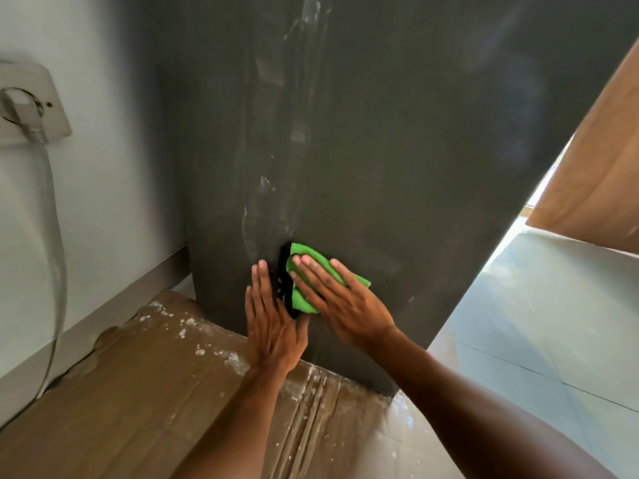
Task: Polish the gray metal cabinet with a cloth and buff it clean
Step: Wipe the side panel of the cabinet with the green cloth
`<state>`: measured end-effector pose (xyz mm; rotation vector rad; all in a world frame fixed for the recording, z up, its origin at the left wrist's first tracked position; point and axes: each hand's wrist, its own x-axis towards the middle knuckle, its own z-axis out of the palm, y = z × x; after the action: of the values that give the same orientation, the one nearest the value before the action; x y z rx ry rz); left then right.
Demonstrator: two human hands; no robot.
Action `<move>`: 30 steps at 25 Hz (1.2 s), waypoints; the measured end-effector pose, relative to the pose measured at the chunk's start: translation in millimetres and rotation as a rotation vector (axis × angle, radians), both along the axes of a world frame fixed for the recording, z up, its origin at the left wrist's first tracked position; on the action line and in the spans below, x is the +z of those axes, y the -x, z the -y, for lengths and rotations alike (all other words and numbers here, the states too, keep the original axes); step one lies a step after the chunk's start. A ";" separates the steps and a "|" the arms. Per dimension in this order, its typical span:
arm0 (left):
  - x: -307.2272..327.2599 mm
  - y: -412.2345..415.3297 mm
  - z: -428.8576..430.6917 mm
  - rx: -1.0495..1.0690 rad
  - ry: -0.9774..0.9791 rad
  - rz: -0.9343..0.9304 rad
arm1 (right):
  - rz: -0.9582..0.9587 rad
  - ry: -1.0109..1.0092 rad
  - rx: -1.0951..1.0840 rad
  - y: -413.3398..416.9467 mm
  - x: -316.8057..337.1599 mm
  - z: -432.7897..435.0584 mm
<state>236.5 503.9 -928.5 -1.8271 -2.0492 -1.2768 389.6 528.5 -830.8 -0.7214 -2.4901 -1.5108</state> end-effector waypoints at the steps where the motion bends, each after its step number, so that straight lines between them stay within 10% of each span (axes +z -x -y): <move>1: -2.4 -1.0 1.9 -0.005 -0.023 0.024 | 0.003 0.005 0.002 1.3 -5.9 0.1; 30: -100.7 23.4 22.5 -0.011 0.467 -0.038 | 0.301 0.239 -0.067 9.5 -151.8 5.1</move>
<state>213.1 481.4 -1029.1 -2.0147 -2.4740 -0.7984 380.1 523.3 -982.6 -0.6589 -2.9362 -1.4534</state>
